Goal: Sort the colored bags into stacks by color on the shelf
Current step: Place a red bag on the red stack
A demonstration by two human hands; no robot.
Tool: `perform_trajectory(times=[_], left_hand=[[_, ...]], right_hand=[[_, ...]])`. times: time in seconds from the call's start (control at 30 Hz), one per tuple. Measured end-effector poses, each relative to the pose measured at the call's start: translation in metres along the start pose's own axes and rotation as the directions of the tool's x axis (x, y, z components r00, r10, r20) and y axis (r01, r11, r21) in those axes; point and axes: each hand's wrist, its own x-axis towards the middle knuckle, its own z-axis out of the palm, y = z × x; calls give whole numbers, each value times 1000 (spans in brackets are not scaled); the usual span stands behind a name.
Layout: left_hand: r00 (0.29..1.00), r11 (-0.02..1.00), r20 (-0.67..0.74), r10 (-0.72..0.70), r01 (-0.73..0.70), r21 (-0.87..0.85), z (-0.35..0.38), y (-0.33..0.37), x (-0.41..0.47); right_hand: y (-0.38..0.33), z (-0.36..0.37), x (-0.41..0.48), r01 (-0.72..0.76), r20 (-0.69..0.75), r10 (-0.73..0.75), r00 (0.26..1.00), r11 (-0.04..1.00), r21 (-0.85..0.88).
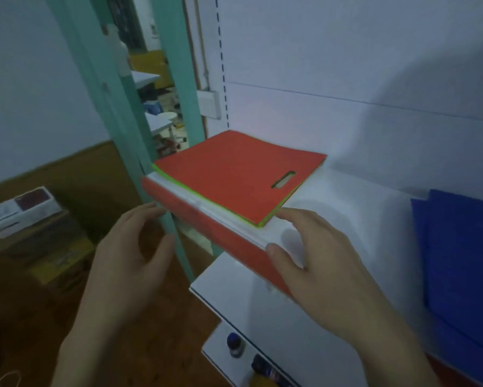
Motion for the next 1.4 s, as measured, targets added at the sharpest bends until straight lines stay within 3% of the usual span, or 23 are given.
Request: perform_trajectory(times=[0.17, 0.37, 0.5, 0.6, 0.83, 1.0, 1.1, 1.17, 1.23, 1.4], left_hand=[[963, 966, 109, 246, -234, -114, 22, -16, 85], [945, 958, 168, 279, -263, -111, 44, -51, 174], [882, 942, 340, 326, -335, -36, 59, -62, 196], [835, 917, 393, 385, -395, -58, 66, -64, 199], [727, 835, 411, 551, -471, -286, 76, -61, 204], [683, 785, 388, 619, -512, -350, 72, -52, 213], [706, 818, 414, 574, -482, -314, 73, -58, 224], [737, 867, 466, 490, -470, -169, 73, -66, 238], [718, 888, 551, 426, -448, -102, 71, -71, 247], [706, 882, 537, 463, -424, -203, 68, -63, 240]], right_hand=[[1, 23, 42, -206, -212, 196, 957, 978, -29], [-12, 51, 81, -423, -363, 386, 848, 905, -28], [-17, 60, 98, -545, -426, 478, 768, 838, -41], [-16, 63, 103, -596, -439, 533, 723, 803, -5], [-16, 50, 97, -568, -544, 600, 586, 783, 253], [-15, 55, 93, -551, -551, 620, 558, 774, 312], [-16, 58, 95, -553, -535, 634, 559, 766, 328], [-18, 59, 95, -559, -530, 644, 551, 757, 338], [-20, 61, 96, -571, -539, 648, 538, 751, 331], [-22, 61, 99, -584, -561, 654, 508, 740, 333]])
